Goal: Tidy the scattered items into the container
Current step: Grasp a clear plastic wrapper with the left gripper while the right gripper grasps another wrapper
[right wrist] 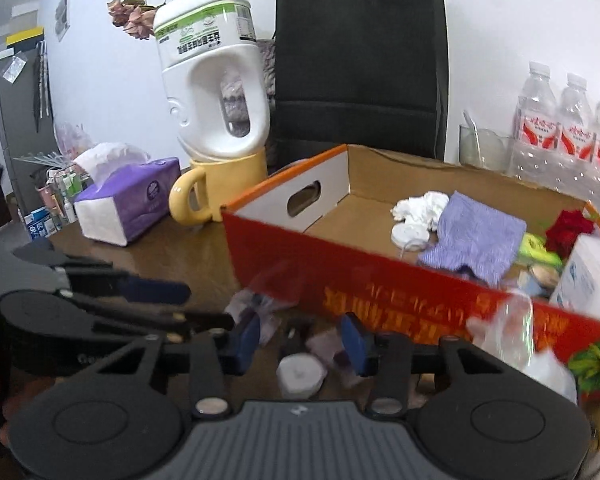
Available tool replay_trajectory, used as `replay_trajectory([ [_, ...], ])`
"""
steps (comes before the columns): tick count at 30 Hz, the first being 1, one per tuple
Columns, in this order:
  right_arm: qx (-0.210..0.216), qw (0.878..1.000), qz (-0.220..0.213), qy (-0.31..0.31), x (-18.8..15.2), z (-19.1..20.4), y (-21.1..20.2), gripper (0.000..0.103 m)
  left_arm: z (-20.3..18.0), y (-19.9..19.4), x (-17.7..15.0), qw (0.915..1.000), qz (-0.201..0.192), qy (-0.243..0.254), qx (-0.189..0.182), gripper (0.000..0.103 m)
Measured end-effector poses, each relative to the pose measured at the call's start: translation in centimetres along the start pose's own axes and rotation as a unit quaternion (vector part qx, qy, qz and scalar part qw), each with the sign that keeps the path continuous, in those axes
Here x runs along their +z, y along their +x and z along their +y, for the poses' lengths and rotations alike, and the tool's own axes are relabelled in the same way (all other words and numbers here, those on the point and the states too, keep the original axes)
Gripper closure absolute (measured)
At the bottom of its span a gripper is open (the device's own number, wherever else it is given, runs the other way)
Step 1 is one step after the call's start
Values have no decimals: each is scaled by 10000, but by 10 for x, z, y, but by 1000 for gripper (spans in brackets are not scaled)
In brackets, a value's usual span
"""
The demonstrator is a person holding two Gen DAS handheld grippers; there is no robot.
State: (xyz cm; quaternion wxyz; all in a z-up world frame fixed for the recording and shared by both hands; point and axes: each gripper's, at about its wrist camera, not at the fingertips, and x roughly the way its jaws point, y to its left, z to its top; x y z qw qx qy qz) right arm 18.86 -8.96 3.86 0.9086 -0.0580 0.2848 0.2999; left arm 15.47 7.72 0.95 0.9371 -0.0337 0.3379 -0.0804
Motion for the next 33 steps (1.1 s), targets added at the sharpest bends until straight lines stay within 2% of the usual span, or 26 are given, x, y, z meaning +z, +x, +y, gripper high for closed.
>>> replay_trajectory([
  [4,79,9998,-93,142,2,-11,-9,58,-8,10,6,9999,44,23,-122,30],
  [6,123,9995,-123,279,0,-18,-16,58,-15,15,8,9998,58,130,-125,30],
  [7,142,9992,-147,349,-1,-21,-19,58,-19,17,8,9997,60,220,-110,35],
  [8,157,9989,-165,401,-2,-23,-21,58,-23,17,8,9995,36,303,-58,46],
  [10,155,9989,-166,407,-2,-24,-22,57,-27,16,6,9987,19,492,131,60],
  [11,161,9990,-158,391,-2,-23,-22,57,-27,14,5,9984,23,541,166,65],
  [18,423,9990,24,157,3,-1,3,57,4,-12,-1,9999,30,71,124,67],
  [21,428,9990,137,84,9,16,19,58,22,-28,-5,9988,-156,-118,457,67],
  [24,-31,9994,333,66,13,31,38,58,40,-37,-4,9963,-312,-498,623,67],
  [26,-151,9987,414,263,13,36,48,57,46,-39,-3,9950,-389,-617,688,67],
  [29,-339,9975,407,475,15,46,56,45,50,-42,-3,9939,-452,-589,811,67],
  [33,-692,9960,409,386,18,63,68,44,52,-48,-3,9928,-575,-600,859,67],
])
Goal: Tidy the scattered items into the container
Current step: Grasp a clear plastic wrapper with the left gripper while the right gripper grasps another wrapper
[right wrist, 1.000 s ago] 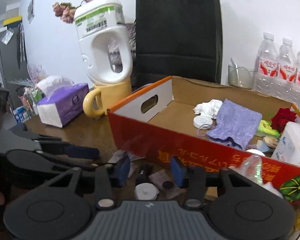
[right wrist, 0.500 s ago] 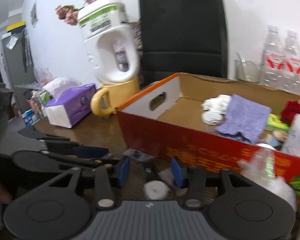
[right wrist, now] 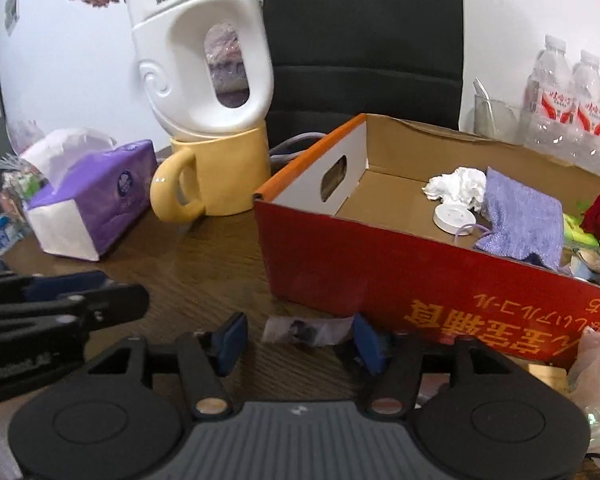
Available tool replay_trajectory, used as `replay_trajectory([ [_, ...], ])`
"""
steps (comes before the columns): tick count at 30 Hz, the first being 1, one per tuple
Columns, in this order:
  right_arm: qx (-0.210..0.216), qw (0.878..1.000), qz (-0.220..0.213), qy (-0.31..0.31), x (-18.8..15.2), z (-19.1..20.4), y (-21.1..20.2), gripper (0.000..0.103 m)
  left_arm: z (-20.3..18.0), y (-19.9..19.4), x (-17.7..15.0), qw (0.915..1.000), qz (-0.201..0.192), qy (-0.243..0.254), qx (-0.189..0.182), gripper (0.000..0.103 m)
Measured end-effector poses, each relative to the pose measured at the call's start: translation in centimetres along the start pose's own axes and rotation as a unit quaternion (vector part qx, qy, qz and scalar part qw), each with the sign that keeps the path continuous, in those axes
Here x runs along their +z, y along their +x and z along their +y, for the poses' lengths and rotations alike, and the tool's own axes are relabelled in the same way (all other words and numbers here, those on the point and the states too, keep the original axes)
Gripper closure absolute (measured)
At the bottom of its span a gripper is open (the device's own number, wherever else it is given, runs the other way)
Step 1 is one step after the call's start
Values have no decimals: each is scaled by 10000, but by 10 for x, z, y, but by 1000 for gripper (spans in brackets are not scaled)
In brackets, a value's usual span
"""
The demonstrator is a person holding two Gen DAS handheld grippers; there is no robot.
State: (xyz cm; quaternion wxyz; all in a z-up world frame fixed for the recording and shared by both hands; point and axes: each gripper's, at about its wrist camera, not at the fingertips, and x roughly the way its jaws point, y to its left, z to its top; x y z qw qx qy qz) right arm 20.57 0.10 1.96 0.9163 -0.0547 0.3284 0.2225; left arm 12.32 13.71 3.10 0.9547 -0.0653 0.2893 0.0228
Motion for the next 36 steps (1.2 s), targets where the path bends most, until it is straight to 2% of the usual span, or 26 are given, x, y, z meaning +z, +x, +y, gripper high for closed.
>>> replay_trajectory([
  [1,-89,9999,-16,-112,-1,6,2,46,1,0,0,10000,-15,-14,27,67],
  [3,-51,9998,-73,-182,-1,9,1,60,3,3,-1,10000,33,-12,49,67],
  [4,-40,9998,-73,-203,-1,10,0,61,3,4,-2,10000,57,-17,56,67],
  [5,-41,9996,-87,-251,-3,10,-1,69,3,5,-2,10000,75,-10,61,67],
  [10,85,9993,-108,-358,-8,7,-9,72,-5,4,-5,9999,69,149,-1,67],
  [12,165,9992,-198,-294,-10,3,-20,82,-10,1,-6,9998,32,180,-59,67],
  [15,173,9983,-515,-230,-16,-5,-53,82,-23,-7,-9,9993,-40,273,-269,66],
  [17,107,9983,-563,-120,-20,-15,-74,82,-36,-15,-14,9990,18,299,-332,67],
  [24,-91,9958,-789,461,-58,-55,-151,82,-91,-67,-48,9962,-200,546,-654,67],
  [28,-381,9941,-920,428,-86,-57,-186,82,-114,-95,-69,9947,-301,680,-707,67],
  [31,-495,9934,-983,336,-105,-56,-210,82,-127,-112,-88,9932,-140,677,-938,66],
  [36,-572,9923,-1050,333,-131,-57,-242,82,-138,-140,-113,9928,-165,796,-881,66],
])
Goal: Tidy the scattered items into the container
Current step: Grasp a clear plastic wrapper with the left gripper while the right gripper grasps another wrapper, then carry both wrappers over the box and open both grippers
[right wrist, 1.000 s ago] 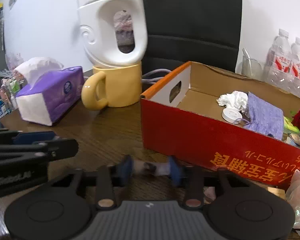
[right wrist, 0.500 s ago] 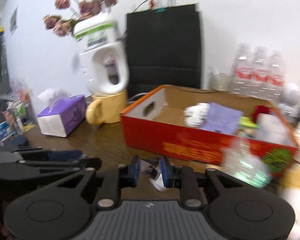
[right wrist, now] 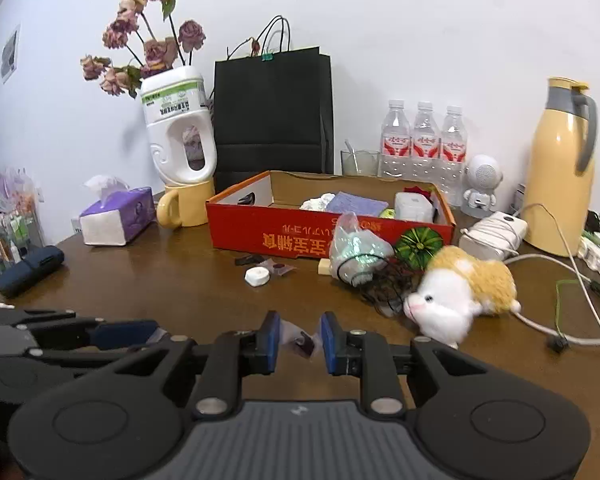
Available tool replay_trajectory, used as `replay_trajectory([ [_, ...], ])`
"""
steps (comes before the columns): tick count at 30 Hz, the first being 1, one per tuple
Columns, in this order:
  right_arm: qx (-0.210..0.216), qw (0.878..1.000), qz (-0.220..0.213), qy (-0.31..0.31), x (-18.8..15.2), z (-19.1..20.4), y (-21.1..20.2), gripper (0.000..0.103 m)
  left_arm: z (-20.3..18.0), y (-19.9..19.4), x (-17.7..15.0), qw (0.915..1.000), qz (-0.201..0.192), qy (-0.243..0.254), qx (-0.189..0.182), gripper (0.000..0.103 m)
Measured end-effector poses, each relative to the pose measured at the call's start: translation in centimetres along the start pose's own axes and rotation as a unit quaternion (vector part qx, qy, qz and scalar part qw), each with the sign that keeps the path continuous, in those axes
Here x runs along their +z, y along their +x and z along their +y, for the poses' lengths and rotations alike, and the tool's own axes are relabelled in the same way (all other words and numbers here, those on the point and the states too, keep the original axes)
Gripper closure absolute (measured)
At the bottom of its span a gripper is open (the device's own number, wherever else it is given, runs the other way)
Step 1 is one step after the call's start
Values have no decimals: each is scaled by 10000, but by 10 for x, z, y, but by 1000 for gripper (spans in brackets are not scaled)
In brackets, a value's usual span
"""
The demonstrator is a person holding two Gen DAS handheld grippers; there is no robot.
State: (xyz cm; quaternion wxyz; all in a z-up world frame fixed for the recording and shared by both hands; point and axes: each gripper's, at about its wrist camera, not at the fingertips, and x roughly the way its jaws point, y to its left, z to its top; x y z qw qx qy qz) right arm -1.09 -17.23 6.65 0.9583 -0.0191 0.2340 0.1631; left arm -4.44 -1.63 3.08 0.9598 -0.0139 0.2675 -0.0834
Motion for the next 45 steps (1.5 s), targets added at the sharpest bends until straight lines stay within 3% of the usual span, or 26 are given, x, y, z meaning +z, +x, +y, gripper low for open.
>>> replay_trajectory([
  [6,141,9998,-39,102,-18,4,-28,82,-9,-25,-5,9996,-182,177,116,66],
  [11,226,9996,-116,132,-4,-1,-24,82,-6,-19,19,9988,-394,274,99,66],
  [18,391,9982,-464,23,72,-18,19,82,25,30,110,9971,-754,125,44,66],
  [23,633,9962,-603,-28,140,-30,75,82,47,89,184,9974,-696,170,106,66],
  [28,982,9949,-152,194,210,-48,159,82,65,190,249,9999,124,72,31,66],
  [33,1040,9902,647,666,257,-67,259,82,85,277,266,9950,919,-59,391,66],
  [37,943,9831,1299,885,262,-74,329,82,106,322,263,9892,1295,-273,636,64],
  [42,1102,9610,2135,1367,249,-83,398,81,113,341,257,9881,1468,-212,418,54],
  [45,1093,9529,2392,1512,243,-86,419,76,114,345,258,9881,1456,-108,476,39],
])
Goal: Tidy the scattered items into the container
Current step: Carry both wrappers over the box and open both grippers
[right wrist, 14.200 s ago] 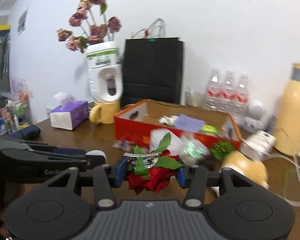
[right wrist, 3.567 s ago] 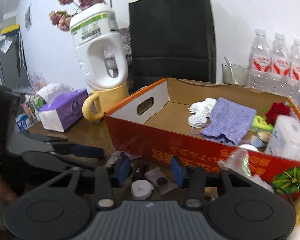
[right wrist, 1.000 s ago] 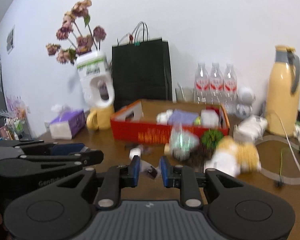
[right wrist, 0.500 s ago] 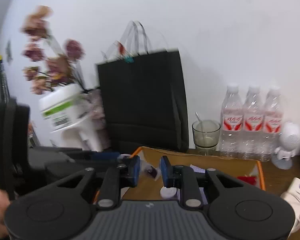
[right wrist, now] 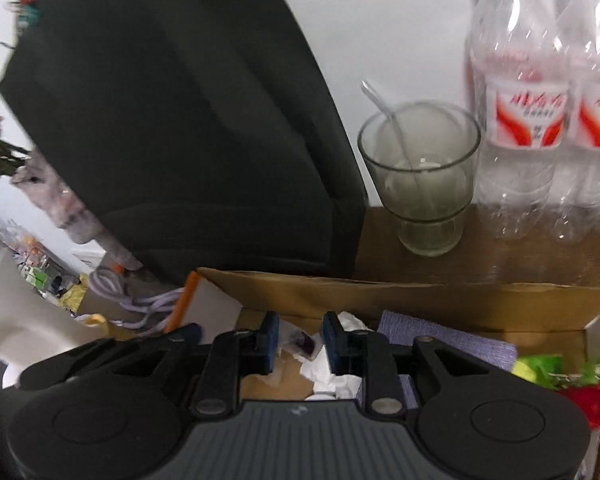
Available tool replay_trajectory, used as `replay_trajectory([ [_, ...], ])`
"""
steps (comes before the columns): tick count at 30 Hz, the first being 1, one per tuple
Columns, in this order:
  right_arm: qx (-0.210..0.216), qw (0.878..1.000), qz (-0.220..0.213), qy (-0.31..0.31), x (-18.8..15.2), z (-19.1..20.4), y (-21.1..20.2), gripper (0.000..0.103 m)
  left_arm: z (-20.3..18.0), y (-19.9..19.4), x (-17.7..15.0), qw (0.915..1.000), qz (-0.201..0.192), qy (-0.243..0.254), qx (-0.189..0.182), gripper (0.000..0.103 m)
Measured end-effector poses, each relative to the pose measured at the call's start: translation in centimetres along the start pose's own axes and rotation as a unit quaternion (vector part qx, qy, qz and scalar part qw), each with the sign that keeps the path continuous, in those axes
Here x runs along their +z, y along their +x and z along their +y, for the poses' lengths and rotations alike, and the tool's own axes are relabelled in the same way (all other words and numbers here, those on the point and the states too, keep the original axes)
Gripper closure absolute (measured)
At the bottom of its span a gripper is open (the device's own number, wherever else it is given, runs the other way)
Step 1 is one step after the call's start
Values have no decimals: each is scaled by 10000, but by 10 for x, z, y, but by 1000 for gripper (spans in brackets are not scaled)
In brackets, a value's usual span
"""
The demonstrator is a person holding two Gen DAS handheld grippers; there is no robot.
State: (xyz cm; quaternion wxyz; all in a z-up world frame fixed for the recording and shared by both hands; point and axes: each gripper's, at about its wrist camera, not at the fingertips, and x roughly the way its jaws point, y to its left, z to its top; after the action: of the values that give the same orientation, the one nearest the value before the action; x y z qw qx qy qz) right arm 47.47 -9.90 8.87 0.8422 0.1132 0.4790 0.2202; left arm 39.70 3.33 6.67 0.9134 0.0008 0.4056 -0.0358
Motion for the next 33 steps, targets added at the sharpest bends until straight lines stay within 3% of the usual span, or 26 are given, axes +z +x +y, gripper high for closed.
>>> replay_trajectory([
  [4,95,9993,229,265,-3,-4,14,62,1,1,-3,10000,67,18,-37,34],
  [5,104,9993,227,275,-4,-5,14,54,0,0,-4,9999,99,74,-9,34],
  [10,-71,9991,275,304,-9,-5,-1,50,0,-21,3,9999,143,-83,26,31],
  [16,-726,9972,108,128,-17,-10,-59,30,-4,-60,6,9998,100,-144,129,8],
  [17,-838,9964,129,75,-21,-14,-71,30,-6,-67,6,9997,71,-140,177,3],
  [22,-1311,9913,60,58,-48,-29,-125,30,-16,-106,4,9994,38,-270,231,3],
  [28,-1445,9893,-210,-54,-79,-33,-181,24,-45,-152,-13,9996,-208,57,185,0],
  [33,-1340,9903,-367,-6,-106,-32,-206,20,-63,-166,-40,9996,-225,-45,149,0],
])
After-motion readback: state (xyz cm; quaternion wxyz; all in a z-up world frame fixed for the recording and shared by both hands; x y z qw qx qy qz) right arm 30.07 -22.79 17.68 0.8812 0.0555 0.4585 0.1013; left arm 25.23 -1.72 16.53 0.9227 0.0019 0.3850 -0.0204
